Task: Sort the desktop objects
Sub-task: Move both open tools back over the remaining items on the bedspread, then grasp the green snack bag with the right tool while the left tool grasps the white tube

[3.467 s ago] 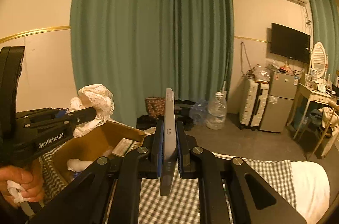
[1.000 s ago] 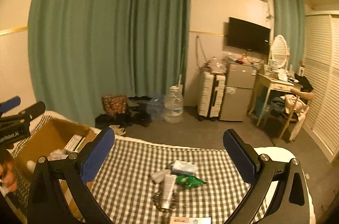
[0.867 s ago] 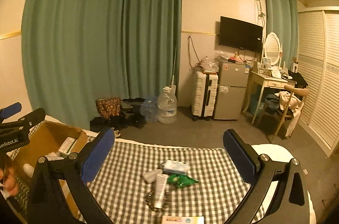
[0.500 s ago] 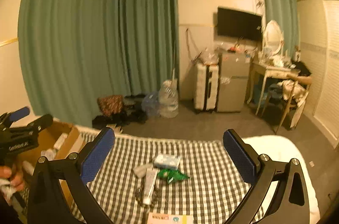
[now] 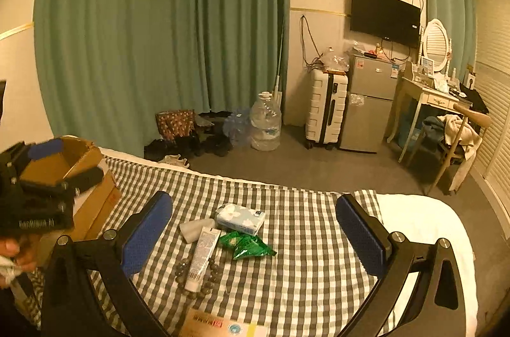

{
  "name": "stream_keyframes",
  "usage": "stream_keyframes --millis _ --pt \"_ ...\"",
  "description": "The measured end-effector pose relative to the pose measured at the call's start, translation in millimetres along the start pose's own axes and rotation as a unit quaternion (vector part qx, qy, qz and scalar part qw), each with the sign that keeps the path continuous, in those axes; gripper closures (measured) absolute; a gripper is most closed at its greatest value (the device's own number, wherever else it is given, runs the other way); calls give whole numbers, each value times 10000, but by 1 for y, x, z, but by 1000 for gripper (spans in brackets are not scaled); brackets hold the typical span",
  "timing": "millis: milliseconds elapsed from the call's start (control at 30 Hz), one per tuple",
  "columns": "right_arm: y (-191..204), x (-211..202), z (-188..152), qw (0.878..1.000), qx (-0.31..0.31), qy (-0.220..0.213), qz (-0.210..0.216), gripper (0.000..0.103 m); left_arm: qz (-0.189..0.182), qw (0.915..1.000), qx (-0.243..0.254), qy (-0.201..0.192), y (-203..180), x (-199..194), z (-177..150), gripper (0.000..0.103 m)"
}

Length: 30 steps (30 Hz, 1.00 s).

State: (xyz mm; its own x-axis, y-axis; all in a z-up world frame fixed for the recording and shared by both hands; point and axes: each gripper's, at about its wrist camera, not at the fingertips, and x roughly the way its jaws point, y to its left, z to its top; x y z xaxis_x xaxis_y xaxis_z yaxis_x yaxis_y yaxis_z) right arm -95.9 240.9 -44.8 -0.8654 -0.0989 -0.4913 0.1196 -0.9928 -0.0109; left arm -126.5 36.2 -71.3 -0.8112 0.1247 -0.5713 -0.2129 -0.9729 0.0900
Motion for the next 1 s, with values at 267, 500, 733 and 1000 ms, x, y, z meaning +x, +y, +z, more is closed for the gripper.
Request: stream_keyframes --millis 267,500,733,1000 --pt "-20 59 -26 9987 19 444 266 0 -213 9985 74 498 -24 46 -26 0" --pt "-27 106 -53 9923 -333 1093 483 8 -415 9921 549 1046 -60 88 -53 0" --pt "-18 135 -67 9874 -384 1325 772 11 -484 9854 715 1467 -84 115 -73 0" --pt "-28 159 -80 9797 -185 1816 833 58 -547 9875 496 1395 -81 122 -86 0"
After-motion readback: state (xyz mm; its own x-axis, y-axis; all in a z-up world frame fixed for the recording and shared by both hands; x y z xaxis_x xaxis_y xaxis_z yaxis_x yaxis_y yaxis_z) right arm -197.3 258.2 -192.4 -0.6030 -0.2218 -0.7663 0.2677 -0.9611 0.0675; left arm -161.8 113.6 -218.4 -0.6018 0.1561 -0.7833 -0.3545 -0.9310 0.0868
